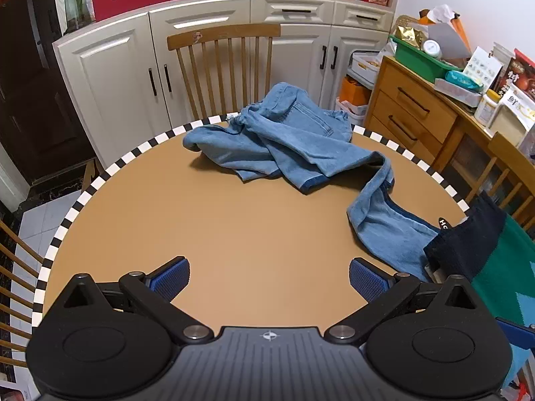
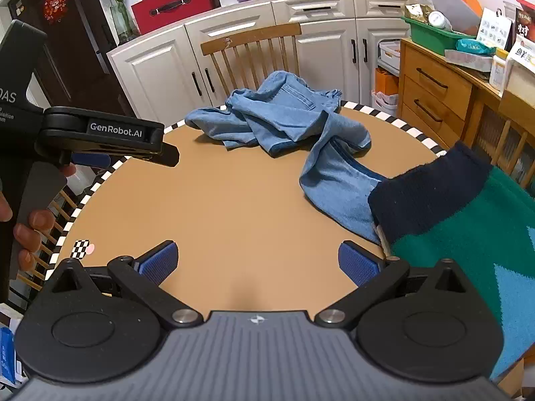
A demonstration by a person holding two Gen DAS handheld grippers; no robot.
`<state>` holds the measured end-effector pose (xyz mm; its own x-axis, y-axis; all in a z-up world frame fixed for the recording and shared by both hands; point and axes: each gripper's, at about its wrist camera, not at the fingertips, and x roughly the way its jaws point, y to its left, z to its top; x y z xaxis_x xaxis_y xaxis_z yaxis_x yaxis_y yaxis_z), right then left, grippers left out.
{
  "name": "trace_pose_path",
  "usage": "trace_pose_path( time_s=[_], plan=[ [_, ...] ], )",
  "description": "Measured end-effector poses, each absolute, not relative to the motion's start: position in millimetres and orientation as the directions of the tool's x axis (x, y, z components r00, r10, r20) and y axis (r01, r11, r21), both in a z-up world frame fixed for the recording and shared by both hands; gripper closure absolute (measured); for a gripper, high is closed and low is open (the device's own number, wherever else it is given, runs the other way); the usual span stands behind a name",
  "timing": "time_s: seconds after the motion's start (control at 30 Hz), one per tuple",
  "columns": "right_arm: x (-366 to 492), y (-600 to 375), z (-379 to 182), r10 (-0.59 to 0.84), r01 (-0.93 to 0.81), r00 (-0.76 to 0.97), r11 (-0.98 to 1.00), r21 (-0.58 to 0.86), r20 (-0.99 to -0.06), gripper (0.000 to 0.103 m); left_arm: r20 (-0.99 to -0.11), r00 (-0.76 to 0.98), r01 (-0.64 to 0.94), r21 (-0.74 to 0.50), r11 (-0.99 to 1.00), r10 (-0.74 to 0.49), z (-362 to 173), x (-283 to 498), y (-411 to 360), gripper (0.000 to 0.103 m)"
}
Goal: Fold clothes
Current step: 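Move both grippers toward the crumpled light-blue jeans on the table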
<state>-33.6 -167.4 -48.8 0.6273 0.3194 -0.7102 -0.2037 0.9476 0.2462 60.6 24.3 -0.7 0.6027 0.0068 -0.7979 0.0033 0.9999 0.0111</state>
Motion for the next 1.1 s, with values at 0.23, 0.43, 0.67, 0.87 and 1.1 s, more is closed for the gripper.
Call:
trace_pose_path(
  time_s=[0.23, 0.43, 0.67, 0.87, 1.1],
  plan=[
    [-32, -166, -51, 0.316, -0.202, 0.623, 0.949, 0.243, -0.715, 0.001, -0.803, 0.596, 0.009, 0.011, 1.000, 0.004, -2, 65, 23, 0.000],
    [-31, -165, -52, 0.315, -0.202, 0.619, 0.949, 0.241, -0.720, 0.001, -0.807, 0.591, 0.010, 0.008, 1.000, 0.001, -4, 69, 24, 0.000],
    [-28, -164, -54, 0.312, -0.199, 0.617, 0.950, 0.240, -0.723, 0.001, -0.810, 0.586, 0.009, 0.002, 1.000, -0.003, -7, 74, 24, 0.000],
    [-17, -165, -50, 0.293, -0.196, 0.640, 0.956, 0.218, -0.710, 0.001, -0.813, 0.583, 0.009, -0.005, 1.000, -0.009, -10, 81, 27, 0.000],
    [24, -164, -20, 0.255, -0.261, 0.719, 0.961, 0.088, -0.647, 0.001, -0.813, 0.582, 0.013, -0.015, 1.000, -0.020, -15, 98, 32, 0.000]
  ],
)
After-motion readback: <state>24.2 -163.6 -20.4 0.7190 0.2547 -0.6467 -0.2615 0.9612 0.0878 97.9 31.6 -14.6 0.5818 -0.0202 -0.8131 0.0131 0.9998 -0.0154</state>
